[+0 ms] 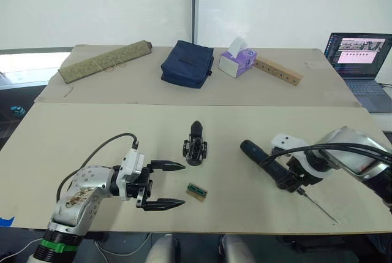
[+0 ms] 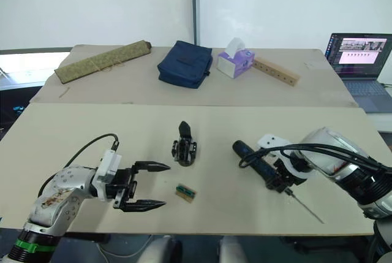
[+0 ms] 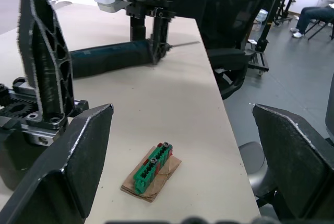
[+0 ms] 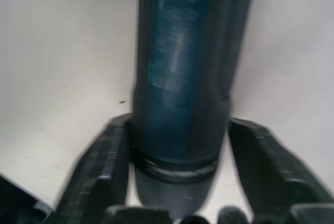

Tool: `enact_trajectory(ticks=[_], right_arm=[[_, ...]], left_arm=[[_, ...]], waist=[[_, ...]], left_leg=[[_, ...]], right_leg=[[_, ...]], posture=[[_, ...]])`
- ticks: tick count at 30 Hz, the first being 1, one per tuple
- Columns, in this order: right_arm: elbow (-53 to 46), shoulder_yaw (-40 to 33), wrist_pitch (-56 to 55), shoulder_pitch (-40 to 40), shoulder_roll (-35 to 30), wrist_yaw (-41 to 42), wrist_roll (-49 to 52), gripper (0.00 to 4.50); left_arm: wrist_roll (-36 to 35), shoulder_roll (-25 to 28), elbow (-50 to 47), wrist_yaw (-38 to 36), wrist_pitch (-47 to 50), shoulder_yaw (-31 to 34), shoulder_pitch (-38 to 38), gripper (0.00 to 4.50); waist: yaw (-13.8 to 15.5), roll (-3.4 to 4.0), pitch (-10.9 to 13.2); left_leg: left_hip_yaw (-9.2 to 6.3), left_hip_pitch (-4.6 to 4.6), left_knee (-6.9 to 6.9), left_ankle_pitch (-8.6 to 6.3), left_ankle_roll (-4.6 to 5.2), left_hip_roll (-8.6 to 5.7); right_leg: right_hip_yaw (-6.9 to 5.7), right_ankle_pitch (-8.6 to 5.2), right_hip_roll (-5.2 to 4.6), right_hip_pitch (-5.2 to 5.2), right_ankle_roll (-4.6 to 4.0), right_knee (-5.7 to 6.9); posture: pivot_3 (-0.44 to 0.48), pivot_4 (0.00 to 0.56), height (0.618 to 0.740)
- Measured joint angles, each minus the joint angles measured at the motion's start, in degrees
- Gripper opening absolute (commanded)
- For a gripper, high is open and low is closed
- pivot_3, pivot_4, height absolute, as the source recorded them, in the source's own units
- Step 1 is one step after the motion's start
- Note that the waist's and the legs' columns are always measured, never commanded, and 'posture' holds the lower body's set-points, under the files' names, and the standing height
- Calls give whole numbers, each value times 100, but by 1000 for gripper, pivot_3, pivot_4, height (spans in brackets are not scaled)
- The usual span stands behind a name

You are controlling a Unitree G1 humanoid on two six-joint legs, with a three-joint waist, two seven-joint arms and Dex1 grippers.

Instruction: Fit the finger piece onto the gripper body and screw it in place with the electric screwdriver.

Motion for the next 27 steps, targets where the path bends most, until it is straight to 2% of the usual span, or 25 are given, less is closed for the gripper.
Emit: enact_trajectory(ticks=[5, 9, 12, 17, 20, 22, 25, 27], right_arm=[[8, -40, -101, 23, 13, 57, -28, 1902], [-39, -284, -152, 134, -250, 287, 160, 1902], [-106, -1264, -69, 432, -562, 588, 691, 1902], [-487, -3663, -8, 1214, -482, 540, 1333, 1902], [-910, -5126, 50, 1779, 279, 382, 1696, 1902], [-1349, -6001, -29, 2075, 1091, 249, 2157, 1902], [-1930, -6952, -62, 2043, 2263, -212, 3063, 1902], [-2222, -7280, -229, 2087, 2724, -498, 3554, 1902]], left_arm=[[52, 14, 192, -124, -163, -1, 0, 4500], [54, 149, 402, -331, -292, 40, -13, 4500], [76, 330, 558, -495, -407, 113, -34, 4500], [91, 412, 896, -700, -668, 251, -163, 4500], [160, 408, 1154, -752, -868, 309, -281, 4500], [280, 420, 1396, -806, -977, 307, -344, 4500], [395, 432, 1745, -943, -1064, 243, -472, 4500], [459, 432, 1910, -1031, -1130, 213, -535, 4500]], waist=[[-27, -2, -1], [14, 13, 7], [54, 16, 8], [94, 14, 7], [105, 13, 7], [87, 13, 6], [52, 14, 6], [50, 13, 6]], left_leg=[[0, -1, 0, 0, 0, 3], [0, -14, 0, 0, 0, -3], [0, -43, 3, 0, 1, -4], [5, -65, 20, 0, 1, -3], [6, -65, 26, 0, 1, -3], [7, -64, 27, 0, 1, -4], [6, -64, 40, 0, 2, -3], [6, -64, 44, 0, 2, -5]], right_leg=[[0, 1, 3, -2, -2, 2], [1, 1, -3, -18, -1, 4], [1, 1, -3, -50, -1, 14], [3, 1, -3, -83, -1, 52], [6, 1, 1, -82, -1, 59], [10, 0, 3, -83, 0, 69], [12, 0, 5, -82, 0, 80], [12, 0, 1, -80, 1, 80]], posture=[[0, 150, 740], [0, 150, 740], [0, 150, 740], [0, 150, 740], [0, 150, 740], [0, 150, 740], [0, 150, 740], [0, 150, 740]])
